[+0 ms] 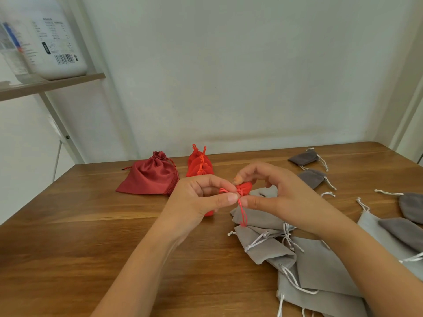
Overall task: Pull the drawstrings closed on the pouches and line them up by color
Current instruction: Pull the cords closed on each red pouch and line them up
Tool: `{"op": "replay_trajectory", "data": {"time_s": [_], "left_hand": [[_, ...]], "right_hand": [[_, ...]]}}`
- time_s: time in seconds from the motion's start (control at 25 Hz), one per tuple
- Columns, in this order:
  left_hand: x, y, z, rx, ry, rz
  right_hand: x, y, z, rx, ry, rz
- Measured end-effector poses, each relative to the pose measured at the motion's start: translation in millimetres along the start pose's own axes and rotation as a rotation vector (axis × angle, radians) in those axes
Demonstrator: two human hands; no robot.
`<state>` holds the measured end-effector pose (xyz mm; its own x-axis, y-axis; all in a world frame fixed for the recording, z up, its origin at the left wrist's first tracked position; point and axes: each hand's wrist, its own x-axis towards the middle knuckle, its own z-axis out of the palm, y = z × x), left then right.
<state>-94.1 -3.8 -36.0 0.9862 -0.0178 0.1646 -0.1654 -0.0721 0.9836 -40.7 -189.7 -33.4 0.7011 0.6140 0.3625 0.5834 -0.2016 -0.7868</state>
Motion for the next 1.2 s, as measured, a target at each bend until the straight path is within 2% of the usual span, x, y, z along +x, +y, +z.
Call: {"op": "replay_trajectory", "data": {"time_s": [0.24,0.32,0.48,0.68,0.8,1.2], "left_hand": [[1,-1,-9,0.026,-0.079,0.048],[1,-2,-9,0.008,-0.070,0.058],[2,-4,-3,-0.004,-0.024,0.089],[4,-11,7,0.041,0.035,0.130],[4,-13,8,0.045,0.043,0.148],[3,-23,27,0.124,0.259,0.299]], "right_hand": [[-2,-6,8,0.050,-0.008,-0.043],[-1,-3,10,0.041,0.041,-0.048],[1,1,10,-0.091,0.131,-0.090],[3,2,9,-0.223,0.125,-0.138],[4,4,7,-0.161,0.134,-0.094],[8,12,5,-0.098,0.139,-0.057]]}}
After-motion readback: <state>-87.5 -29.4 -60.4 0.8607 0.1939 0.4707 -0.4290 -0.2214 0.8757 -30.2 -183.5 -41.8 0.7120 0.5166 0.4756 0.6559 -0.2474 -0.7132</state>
